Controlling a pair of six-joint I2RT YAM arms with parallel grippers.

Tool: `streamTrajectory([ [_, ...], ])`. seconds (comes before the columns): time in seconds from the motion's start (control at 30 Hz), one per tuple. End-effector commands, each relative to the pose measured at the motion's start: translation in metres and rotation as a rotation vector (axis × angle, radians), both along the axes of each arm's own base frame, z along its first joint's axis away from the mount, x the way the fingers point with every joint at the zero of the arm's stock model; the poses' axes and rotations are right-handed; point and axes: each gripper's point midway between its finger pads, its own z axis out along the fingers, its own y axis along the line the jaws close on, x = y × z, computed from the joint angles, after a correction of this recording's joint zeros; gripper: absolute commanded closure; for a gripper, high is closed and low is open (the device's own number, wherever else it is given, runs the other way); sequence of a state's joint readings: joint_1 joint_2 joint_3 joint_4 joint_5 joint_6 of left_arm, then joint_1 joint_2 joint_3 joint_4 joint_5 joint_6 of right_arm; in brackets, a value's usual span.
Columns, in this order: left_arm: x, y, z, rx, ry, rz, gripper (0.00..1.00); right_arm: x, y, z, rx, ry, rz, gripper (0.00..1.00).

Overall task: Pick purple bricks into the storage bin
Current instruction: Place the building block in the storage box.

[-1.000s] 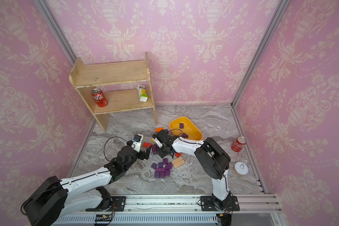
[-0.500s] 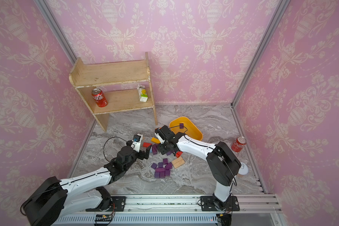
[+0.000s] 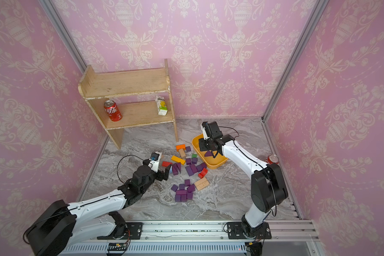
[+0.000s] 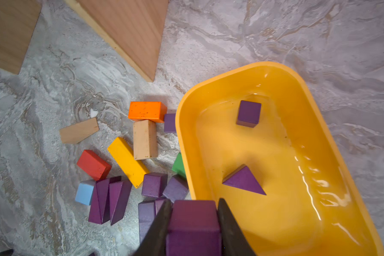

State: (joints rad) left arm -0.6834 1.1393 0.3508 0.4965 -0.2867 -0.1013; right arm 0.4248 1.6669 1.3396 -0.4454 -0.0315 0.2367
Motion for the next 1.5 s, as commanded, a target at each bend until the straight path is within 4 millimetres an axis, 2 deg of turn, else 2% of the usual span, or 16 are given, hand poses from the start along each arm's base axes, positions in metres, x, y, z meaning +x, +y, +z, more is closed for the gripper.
streamTrajectory([
  [0.0, 0.001, 0.008, -0.007, 0.006, 0.023, 0.040, 0.01, 0.019, -0.016, -0.003, -0.064, -0.004, -0.070, 0.79],
  [0.17, 0.003, 0.011, -0.010, 0.035, 0.035, 0.059, 0.01, 0.045, -0.030, -0.020, -0.097, 0.026, -0.120, 0.79],
  [0.37, 0.003, 0.011, -0.009, 0.033, 0.033, 0.058, 0.01, 0.060, -0.043, -0.033, -0.169, 0.052, -0.179, 0.76],
  [0.4, 0.003, 0.011, -0.010, 0.035, 0.035, 0.058, 0.01, 0.061, -0.043, -0.035, -0.170, 0.057, -0.180, 0.73],
  [0.57, 0.004, 0.010, -0.013, 0.052, 0.051, 0.056, 0.01, 0.061, -0.047, -0.033, -0.178, 0.053, -0.203, 0.41],
  [0.7, 0.005, 0.009, -0.017, 0.057, 0.066, 0.060, 0.01, 0.055, -0.048, -0.025, -0.171, 0.036, -0.198, 0.35],
  [0.8, 0.007, 0.010, -0.019, 0.070, 0.076, 0.068, 0.01, 0.046, -0.049, -0.018, -0.159, 0.029, -0.193, 0.35],
  [0.87, 0.008, 0.011, -0.020, 0.077, 0.083, 0.074, 0.01, 0.036, -0.042, -0.011, -0.122, 0.024, -0.167, 0.35],
  [0.97, 0.007, 0.006, -0.023, 0.069, 0.093, 0.053, 0.01, 0.015, -0.018, -0.006, -0.090, 0.028, -0.095, 0.35],
  [1.07, 0.009, 0.000, -0.033, 0.095, 0.150, 0.029, 0.01, -0.011, 0.011, -0.002, -0.151, 0.011, -0.012, 0.34],
  [1.17, 0.012, -0.001, -0.041, 0.143, 0.212, 0.039, 0.01, -0.034, 0.037, 0.001, -0.092, 0.023, 0.043, 0.34],
  [1.33, 0.014, 0.002, -0.048, 0.144, 0.236, 0.064, 0.01, -0.066, 0.060, -0.010, 0.025, 0.057, 0.090, 0.35],
  [1.47, 0.013, 0.002, -0.044, 0.086, 0.205, 0.058, 0.01, -0.087, 0.082, -0.030, 0.010, 0.093, 0.153, 0.37],
])
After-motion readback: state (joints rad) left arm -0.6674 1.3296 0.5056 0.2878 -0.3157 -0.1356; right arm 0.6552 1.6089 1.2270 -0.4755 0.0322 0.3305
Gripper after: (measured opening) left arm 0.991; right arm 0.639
